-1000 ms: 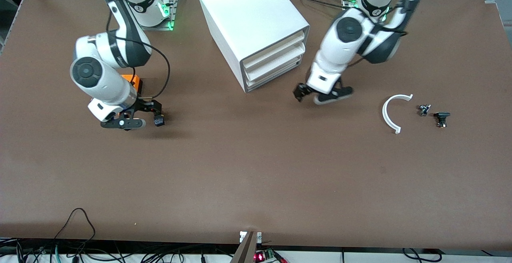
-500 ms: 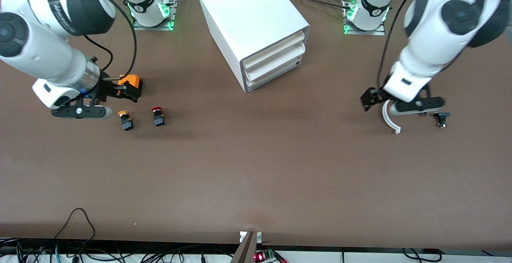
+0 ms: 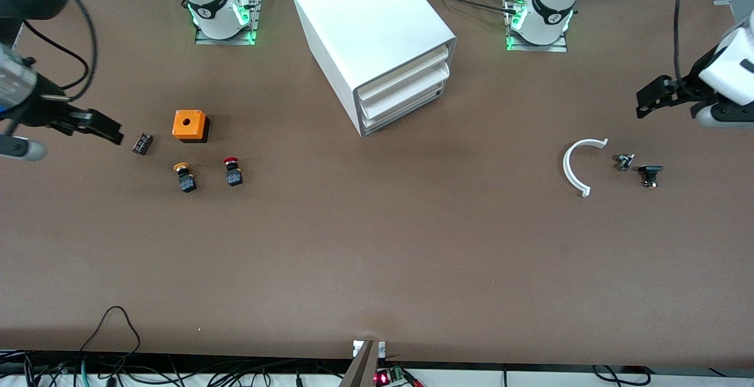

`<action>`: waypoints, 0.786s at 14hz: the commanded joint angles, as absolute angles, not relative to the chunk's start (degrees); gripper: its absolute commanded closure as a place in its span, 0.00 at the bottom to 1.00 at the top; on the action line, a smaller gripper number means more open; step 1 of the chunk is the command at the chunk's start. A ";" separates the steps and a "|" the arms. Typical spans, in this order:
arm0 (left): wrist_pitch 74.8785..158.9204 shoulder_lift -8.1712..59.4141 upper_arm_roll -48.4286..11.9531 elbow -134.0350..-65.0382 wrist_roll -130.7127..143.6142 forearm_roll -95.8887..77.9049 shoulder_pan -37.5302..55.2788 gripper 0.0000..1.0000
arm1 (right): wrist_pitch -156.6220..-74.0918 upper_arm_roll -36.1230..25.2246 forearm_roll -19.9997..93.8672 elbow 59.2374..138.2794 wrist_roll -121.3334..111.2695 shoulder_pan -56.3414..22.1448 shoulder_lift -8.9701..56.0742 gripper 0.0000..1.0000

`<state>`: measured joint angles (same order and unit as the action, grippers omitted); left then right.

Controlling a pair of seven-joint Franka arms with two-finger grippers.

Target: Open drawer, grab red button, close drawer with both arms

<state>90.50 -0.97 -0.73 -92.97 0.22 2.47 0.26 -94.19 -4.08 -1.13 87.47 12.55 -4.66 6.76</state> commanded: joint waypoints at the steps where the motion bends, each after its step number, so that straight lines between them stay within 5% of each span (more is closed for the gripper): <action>1: 88.94 -2.46 -0.70 -94.29 -1.67 1.59 0.70 0.00 | -93.25 -8.25 -1.05 87.54 7.76 -4.92 5.89 0.00; 5: 93.68 -6.41 -0.79 -101.06 -1.76 -0.53 -0.52 0.00 | -92.90 -9.14 -1.58 87.45 3.25 -4.66 5.19 0.00; 11: 91.76 -4.66 -0.62 -98.35 -1.67 -1.41 -0.70 0.00 | -85.96 -8.44 -1.76 88.86 -1.14 -4.92 1.15 0.00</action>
<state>92.25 -4.35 -0.63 -98.73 -0.38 -0.29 -0.19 -86.61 -8.76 -1.13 87.52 -0.08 -4.78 3.56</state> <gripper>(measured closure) 0.000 0.000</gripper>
